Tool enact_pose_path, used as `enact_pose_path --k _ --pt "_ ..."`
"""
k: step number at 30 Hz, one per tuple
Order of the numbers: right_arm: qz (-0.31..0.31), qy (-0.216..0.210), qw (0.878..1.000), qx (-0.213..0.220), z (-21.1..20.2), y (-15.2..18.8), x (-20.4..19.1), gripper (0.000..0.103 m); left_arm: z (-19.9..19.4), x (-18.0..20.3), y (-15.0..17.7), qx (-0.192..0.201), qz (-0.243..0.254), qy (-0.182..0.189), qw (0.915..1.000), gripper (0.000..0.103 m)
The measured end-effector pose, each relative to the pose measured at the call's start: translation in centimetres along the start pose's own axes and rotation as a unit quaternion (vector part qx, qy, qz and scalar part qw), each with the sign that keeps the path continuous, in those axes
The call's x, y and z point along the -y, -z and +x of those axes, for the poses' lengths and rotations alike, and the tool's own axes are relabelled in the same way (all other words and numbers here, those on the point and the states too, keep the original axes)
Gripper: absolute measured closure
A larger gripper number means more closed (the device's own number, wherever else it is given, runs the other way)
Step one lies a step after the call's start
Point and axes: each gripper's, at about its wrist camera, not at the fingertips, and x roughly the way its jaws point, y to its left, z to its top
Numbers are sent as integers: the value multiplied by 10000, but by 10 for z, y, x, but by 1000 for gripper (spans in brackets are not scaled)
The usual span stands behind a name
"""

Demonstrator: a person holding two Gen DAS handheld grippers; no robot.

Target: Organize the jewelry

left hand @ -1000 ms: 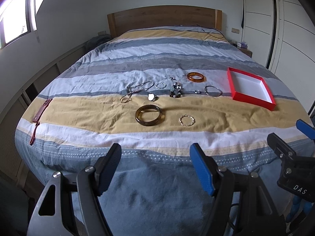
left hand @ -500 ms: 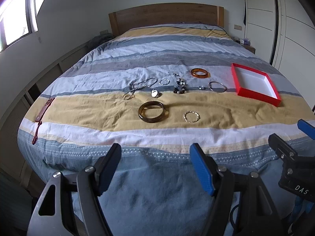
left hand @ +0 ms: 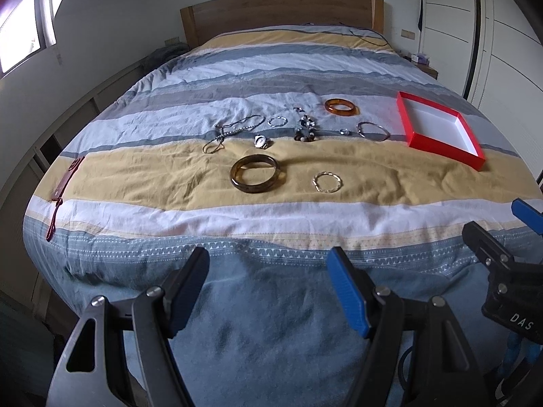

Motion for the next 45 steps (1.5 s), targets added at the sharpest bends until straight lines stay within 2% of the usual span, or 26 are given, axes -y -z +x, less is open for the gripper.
enact_pose_path --k 11,18,20,22,25,32,36,45 --pt "86 -145 9998 -132 13 1 0 0 16 -11 3 -233 -143 10 9996 33" --pt "37 -341 9992 -187 21 -1 -3 1 36 -26 2 -451 -405 27 9982 33" --pt "7 -455 9987 -221 25 -4 -5 7 42 -32 -1 -497 -486 17 9976 33" --pt "-31 -605 9978 -286 30 -6 -7 20 48 -40 -4 -552 -591 19 9967 33" --pt "-52 -876 9953 -411 40 -12 -10 28 59 -51 -10 -597 -683 -28 9959 34" --pt "-175 -1452 9867 -706 74 -36 -30 33 88 -72 -40 -642 -784 -194 9947 35" --pt "-263 -1725 9803 -926 100 -48 -46 33 111 -80 -61 -702 -848 -151 9938 36" --pt "-302 -1922 9690 -1524 179 -61 -70 33 177 -80 -89 -1040 -945 89 9900 43"
